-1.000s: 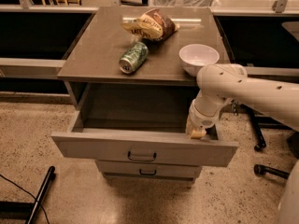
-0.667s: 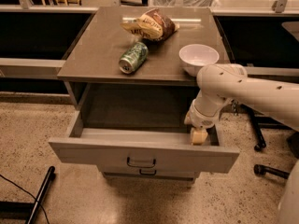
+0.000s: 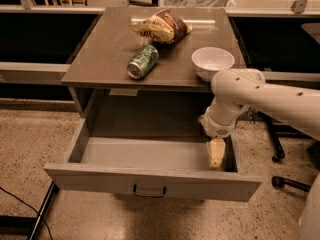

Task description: Open top drawer

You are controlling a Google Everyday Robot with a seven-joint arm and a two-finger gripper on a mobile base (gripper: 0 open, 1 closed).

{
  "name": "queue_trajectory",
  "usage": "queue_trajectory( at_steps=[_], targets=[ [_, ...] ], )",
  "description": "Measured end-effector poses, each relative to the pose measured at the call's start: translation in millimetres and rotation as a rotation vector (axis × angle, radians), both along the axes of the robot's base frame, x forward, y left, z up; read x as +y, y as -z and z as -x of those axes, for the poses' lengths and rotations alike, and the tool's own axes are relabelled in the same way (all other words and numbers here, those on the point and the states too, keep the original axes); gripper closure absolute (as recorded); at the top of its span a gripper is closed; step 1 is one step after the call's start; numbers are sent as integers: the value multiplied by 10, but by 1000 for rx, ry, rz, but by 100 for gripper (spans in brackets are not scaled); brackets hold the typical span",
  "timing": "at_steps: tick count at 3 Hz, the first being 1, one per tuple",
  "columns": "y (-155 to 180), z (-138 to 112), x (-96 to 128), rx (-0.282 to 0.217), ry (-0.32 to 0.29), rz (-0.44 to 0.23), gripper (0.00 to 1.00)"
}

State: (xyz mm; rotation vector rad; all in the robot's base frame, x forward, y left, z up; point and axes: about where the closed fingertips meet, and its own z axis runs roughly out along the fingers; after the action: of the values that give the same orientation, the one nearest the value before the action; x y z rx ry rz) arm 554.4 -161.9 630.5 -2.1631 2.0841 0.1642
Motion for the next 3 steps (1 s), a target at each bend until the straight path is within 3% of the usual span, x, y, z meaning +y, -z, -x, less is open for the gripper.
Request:
queue_trajectory(
  at_steps=[2,3],
  targets=[
    [-276,98,-39,-55,11,-28,0],
    [-425,380,-140,-83,50,-52,0]
  ],
)
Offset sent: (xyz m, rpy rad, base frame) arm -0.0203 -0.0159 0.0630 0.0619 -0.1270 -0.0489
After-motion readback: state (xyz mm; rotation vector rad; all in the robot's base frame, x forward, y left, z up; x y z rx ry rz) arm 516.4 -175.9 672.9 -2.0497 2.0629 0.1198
